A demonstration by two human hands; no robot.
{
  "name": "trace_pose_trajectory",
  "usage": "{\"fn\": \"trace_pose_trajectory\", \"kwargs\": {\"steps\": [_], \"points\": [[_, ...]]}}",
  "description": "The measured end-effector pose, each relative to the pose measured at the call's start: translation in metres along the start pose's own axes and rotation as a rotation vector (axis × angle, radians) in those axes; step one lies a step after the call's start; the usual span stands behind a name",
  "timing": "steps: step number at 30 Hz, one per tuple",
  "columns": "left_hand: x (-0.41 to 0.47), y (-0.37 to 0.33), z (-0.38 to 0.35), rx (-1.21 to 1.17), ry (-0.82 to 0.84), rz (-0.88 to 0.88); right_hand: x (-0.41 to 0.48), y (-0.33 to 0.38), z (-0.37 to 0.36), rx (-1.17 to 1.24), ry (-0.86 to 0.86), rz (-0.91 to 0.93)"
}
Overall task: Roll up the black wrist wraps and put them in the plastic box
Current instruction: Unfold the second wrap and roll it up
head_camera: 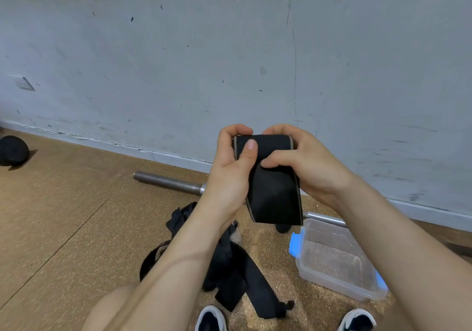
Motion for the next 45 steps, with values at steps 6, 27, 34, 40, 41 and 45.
{"fn": "trace_pose_trajectory", "kwargs": {"steps": [6,27,34,40,41,45], "points": [[0.002,0.001,0.011,-0.092,-0.126,-0.006,-0.001,-0.007,-0.005,0.058,0.010,-0.040],[0.005,0.011,0.010,0.002,-0.038,0.175,-0.001,-0.002,-0.011,-0.226,0.098,0.046],[0.004,-0.005,0.023,0.102,-0.128,-0.003,-0.002,-0.008,-0.004,0.075,-0.014,-0.004],[0.000,-0.010,0.023,0.152,-0.176,-0.071,-0.003,-0.012,-0.008,0.070,0.014,-0.038],[0.001,-0.011,0.022,0.172,-0.165,-0.079,-0.002,-0.011,-0.006,0.072,-0.024,-0.009],[0.008,-0.002,0.020,0.150,-0.028,0.051,0.001,-0.009,-0.004,0.101,-0.058,0.065]]}}
Point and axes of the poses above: each hand's wrist, its own x-axis towards the middle knuckle, its own z-axis out of the back of the hand, y = z × x, the point moved 6 cm from there along x, towards the middle knuckle, and after that the axes turned 15 degrees about z, right-handed, at the moved point
